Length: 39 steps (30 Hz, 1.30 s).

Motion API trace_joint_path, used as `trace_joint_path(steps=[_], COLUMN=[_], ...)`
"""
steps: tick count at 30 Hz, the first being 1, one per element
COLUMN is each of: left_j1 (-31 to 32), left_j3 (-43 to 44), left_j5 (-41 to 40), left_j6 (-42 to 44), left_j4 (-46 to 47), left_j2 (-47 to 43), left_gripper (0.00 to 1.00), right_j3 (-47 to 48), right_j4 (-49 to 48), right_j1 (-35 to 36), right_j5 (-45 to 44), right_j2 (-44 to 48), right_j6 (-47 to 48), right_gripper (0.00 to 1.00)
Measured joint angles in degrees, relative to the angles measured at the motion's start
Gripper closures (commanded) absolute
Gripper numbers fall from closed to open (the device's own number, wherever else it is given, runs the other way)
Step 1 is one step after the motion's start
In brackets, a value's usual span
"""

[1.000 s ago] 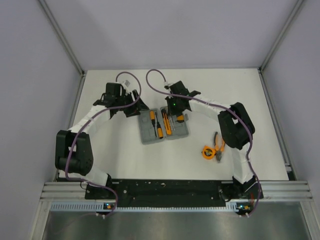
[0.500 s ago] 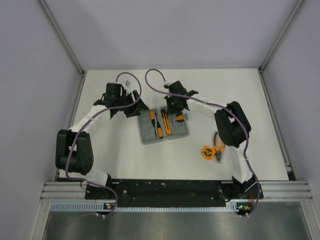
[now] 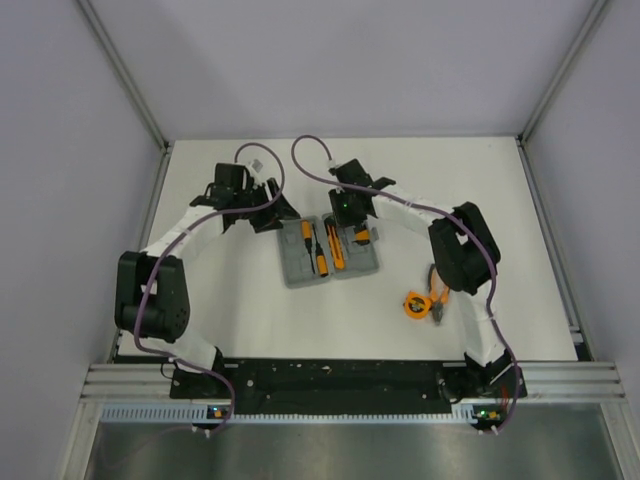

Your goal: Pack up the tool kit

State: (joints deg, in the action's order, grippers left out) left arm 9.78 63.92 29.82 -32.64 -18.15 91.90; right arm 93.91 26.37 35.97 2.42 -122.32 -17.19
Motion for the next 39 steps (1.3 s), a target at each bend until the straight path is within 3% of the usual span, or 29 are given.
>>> trace_joint_path(steps=[5, 13, 20, 29, 39], left_j1=[0.00, 0.98, 6.34, 10.51, 11.61], left_j3=[1.70, 6.54, 12.20, 17.27, 21.00], left_j5=[1.16, 4.74, 6.86, 6.40, 3.54], left_j6=[-1.20, -4.92, -6.84, -5.20, -0.57], left_j4=[0.66, 5.31, 9.64, 10.47, 7.32], left_j2=[0.94, 6.16, 13.57, 22.25, 27.91], left_gripper=[0.40, 0.60, 0.73, 0.75, 0.78], right_j3=[1.66, 1.03, -8.57, -18.93, -19.65], right_j4=[2.73, 7.67, 7.04, 0.26, -5.14], right_j1=[0.04, 0.04, 0.07, 0.31, 0.37], right_j5=[-2.56, -4.48, -1.79, 3.82, 4.81], right_j2=[0.02, 3.10, 13.03, 16.17, 14.53], right_j6=[-1.11, -4.15, -8.50, -9.73, -12.15], right_gripper=[0.66, 0.78, 0.84, 0.88, 0.96])
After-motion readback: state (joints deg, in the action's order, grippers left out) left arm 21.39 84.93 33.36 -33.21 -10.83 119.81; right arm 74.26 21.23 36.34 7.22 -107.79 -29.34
